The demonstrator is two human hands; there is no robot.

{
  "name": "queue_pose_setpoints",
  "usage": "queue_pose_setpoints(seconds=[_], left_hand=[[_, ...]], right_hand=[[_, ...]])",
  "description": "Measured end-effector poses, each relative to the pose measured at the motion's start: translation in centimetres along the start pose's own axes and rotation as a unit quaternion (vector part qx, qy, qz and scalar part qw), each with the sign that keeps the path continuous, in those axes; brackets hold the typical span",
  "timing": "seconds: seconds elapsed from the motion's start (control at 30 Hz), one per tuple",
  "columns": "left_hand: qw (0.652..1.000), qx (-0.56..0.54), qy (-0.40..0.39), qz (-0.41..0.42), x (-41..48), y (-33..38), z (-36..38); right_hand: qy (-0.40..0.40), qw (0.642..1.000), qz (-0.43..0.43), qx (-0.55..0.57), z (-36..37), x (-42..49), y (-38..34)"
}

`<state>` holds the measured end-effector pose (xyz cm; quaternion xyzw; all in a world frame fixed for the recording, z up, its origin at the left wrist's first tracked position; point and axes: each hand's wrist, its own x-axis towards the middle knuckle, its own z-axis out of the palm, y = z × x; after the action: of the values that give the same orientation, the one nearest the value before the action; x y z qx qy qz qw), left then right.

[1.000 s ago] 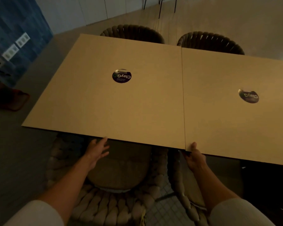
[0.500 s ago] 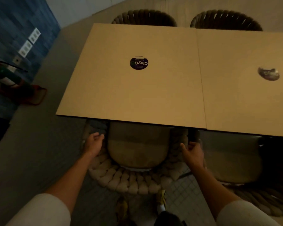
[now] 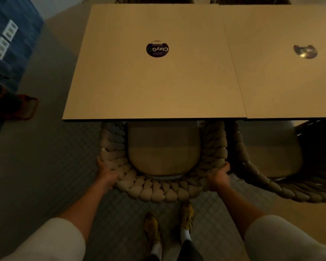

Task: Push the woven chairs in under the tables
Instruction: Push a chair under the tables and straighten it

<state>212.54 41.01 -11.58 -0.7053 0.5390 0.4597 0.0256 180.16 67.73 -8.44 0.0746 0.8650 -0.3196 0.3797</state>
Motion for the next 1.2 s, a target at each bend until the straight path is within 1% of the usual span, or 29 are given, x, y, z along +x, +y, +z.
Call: queue_pose_setpoints(seconds=[0.03, 0.1, 0.17, 0.23, 0.3, 0.37, 0.43, 0.53, 0.6, 0.7, 0.77, 0.93, 1.1, 1.13, 1.2], left_hand=[[1.0, 0.0, -0.01, -0.012, -0.4, -0.2, 0.4], [1.0, 0.024, -0.001, -0.013, -2.5, 0.5, 0.8], [0.999, 0.04, 0.026, -0.01, -2.9, 0.6, 1.0], [1.0, 0.013, 0.019, -0.006, -2.8, -0.3, 1.1], [1.0, -0.004, 0.009, -0.019, -2.2, -1.9, 1.4], [1.0, 0.008, 0.004, -0.025, -3.2, -2.9, 1.7], [1.0, 0.02, 0.016, -0.016, -4.3, -3.2, 1.8], [0.999, 0.035, 0.016, -0.018, -4.9, -4.2, 1.6], [0.998, 0.056, 0.017, -0.021, -4.4, -5.2, 1.4], [0.996, 0.091, 0.014, -0.019, -4.1, -6.3, 0.9], [0.994, 0.108, 0.017, -0.015, -3.7, -6.8, 0.8], [0.993, 0.121, 0.015, -0.012, -2.0, -8.4, 0.9], [0.994, 0.105, 0.004, -0.022, -0.2, -9.5, 0.7], [0.994, 0.11, 0.005, -0.026, -0.1, -9.5, 0.6], [0.99, 0.141, 0.008, -0.008, -0.8, -9.4, 0.2]], right_hand=[[0.002, 1.0, 0.006, -0.011, 0.0, 0.1, -0.2], [0.003, 0.999, 0.011, -0.048, -0.1, 0.3, -0.4], [0.002, 0.998, 0.016, -0.067, -0.2, 0.3, -0.4], [0.003, 0.997, 0.021, -0.073, -0.3, 0.1, -0.1], [-0.001, 0.996, 0.033, -0.086, -0.4, -0.3, 0.2], [-0.001, 0.993, 0.025, -0.118, -0.5, -0.4, 1.2], [-0.006, 0.988, 0.012, -0.156, -0.6, -0.8, 2.2], [-0.007, 0.989, 0.018, -0.149, -0.8, -1.9, 2.9], [-0.01, 0.986, 0.017, -0.166, -1.0, -2.6, 3.1], [-0.021, 0.987, -0.003, -0.158, -0.9, -3.5, 3.4], [-0.023, 0.99, 0.009, -0.139, -0.9, -3.9, 3.4], [-0.018, 0.99, 0.012, -0.14, -0.7, -4.2, 3.8], [-0.025, 0.987, 0.024, -0.16, -0.3, -3.9, 4.4], [-0.028, 0.985, 0.02, -0.167, -0.2, -4.0, 4.5], [-0.029, 0.986, 0.026, -0.162, -0.1, -4.3, 4.8]])
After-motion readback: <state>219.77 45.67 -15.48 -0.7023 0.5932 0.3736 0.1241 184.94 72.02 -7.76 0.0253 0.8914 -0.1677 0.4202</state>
